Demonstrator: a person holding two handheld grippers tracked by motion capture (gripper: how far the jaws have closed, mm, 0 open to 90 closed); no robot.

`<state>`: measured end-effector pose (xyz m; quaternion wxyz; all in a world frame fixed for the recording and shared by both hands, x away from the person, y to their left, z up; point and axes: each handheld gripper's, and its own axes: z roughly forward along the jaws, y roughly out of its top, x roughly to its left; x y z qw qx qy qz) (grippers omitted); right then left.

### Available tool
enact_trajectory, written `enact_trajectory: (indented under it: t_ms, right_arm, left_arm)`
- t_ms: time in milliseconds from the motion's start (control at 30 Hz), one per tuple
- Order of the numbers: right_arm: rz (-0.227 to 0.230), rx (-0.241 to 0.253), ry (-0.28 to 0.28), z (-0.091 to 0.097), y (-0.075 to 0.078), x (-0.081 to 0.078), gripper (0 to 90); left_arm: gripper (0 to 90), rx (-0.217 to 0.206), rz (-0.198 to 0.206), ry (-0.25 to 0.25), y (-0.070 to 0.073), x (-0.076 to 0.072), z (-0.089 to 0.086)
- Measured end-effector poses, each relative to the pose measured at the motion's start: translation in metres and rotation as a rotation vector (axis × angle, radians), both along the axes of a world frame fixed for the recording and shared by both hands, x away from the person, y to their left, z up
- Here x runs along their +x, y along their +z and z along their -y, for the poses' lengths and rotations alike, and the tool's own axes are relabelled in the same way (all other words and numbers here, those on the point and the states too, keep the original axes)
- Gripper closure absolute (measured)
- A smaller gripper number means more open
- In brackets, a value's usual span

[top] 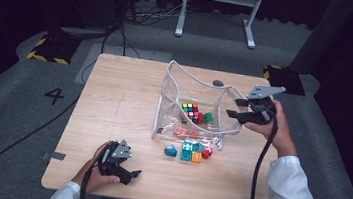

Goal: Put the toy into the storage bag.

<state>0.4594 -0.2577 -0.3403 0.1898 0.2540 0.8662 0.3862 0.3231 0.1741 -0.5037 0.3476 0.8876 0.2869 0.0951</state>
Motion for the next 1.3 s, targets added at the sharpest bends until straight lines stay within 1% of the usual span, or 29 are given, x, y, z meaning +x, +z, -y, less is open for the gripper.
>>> enact_trajectory:
  t_ms: [33, 67, 133, 200, 233, 267, 300, 333, 367, 400, 500, 533, 567, 600, 700, 833, 867, 900, 1000, 1033, 1100, 1267, 1300]
  right_arm:
    - [0.000, 0.000, 0.000, 0.000, 0.000, 0.000, 41.6]
    - [0.022, 0.073, -0.010, 0.009, 0.003, -0.011, 39.6]
    - [0.042, 0.121, -0.017, 0.016, 0.005, -0.022, 37.5]
    - [0.062, 0.157, -0.029, 0.021, 0.007, -0.032, 33.8]
    - [0.070, 0.165, -0.038, 0.024, 0.007, -0.038, 30.2]
    - [0.080, 0.165, -0.045, 0.026, 0.007, -0.043, 29.6]
    - [0.098, 0.152, -0.047, 0.029, 0.007, -0.048, 29.4]
    - [0.107, 0.158, -0.055, 0.031, 0.006, -0.054, 28.6]
    - [0.107, 0.158, -0.055, 0.031, 0.006, -0.054, 28.6]
    - [0.120, 0.182, -0.055, 0.037, 0.003, -0.068, 27.4]
    - [0.136, 0.177, -0.048, 0.041, -0.004, -0.082, 27.1]
    - [0.136, 0.177, -0.048, 0.041, -0.004, -0.082, 27.1]
    - [0.137, 0.175, -0.046, 0.041, -0.006, -0.086, 27.2]
    - [0.145, 0.179, -0.042, 0.043, -0.015, -0.097, 27.9]
    - [0.155, 0.165, -0.027, 0.044, -0.026, -0.109, 28.0]
    - [0.144, 0.166, -0.022, 0.045, -0.041, -0.121, 28.8]
    - [0.144, 0.166, -0.022, 0.045, -0.041, -0.121, 28.8]
    - [0.128, 0.173, -0.015, 0.043, -0.050, -0.124, 29.1]
    - [0.104, 0.149, -0.010, 0.039, -0.064, -0.128, 29.8]
    - [0.093, 0.139, -0.004, 0.036, -0.070, -0.129, 29.8]
    - [0.089, 0.098, -0.004, 0.031, -0.083, -0.129, 31.4]
    - [0.029, 0.096, 0.000, 0.018, -0.109, -0.122, 34.3]
    - [0.019, 0.089, 0.002, 0.014, -0.115, -0.120, 34.8]
  left_arm:
    - [8.1, 0.000, 0.000, 0.000, 0.000, 0.000, 0.000]
    - [8.1, 0.000, 0.000, 0.000, 0.000, 0.000, 0.000]
    - [8.1, 0.000, 0.000, 0.000, 0.000, 0.000, 0.000]
    - [8.1, 0.000, 0.000, 0.001, 0.000, 0.000, 0.000]
    - [8.1, 0.000, 0.000, 0.000, 0.000, 0.000, 0.000]
    - [8.1, 0.000, 0.000, 0.001, 0.000, 0.000, 0.000]
    - [8.1, 0.000, 0.000, 0.000, 0.000, 0.000, 0.000]
    - [8.1, 0.000, 0.000, 0.000, 0.000, 0.000, 0.000]
    - [8.1, 0.000, 0.000, 0.000, 0.000, 0.000, 0.000]
    - [8.1, 0.000, 0.000, 0.000, 0.000, 0.000, 0.000]
    - [8.1, -0.001, 0.000, 0.000, 0.000, 0.000, 0.000]
    - [8.1, -0.001, 0.000, 0.000, 0.000, 0.000, 0.000]
    - [8.1, -0.001, 0.000, 0.000, 0.000, 0.000, 0.000]
    - [8.1, -0.001, -0.001, 0.000, 0.000, 0.000, 0.000]
    - [8.1, 0.000, -0.001, 0.002, 0.000, 0.000, 0.000]
    - [8.1, 0.000, -0.001, 0.002, 0.000, 0.000, 0.000]
    - [8.1, 0.000, -0.001, 0.002, 0.000, 0.000, 0.000]
    - [8.1, 0.000, -0.001, 0.002, 0.000, 0.000, 0.000]
    - [8.1, 0.001, -0.001, 0.002, 0.000, 0.000, 0.000]
    - [8.1, 0.001, -0.001, 0.002, 0.000, 0.000, 0.000]
    - [8.1, 0.001, -0.001, 0.002, 0.000, 0.000, 0.000]
    - [8.1, 0.001, -0.001, 0.003, 0.000, 0.000, 0.000]
    - [8.1, 0.001, -0.001, 0.003, 0.000, 0.000, 0.000]
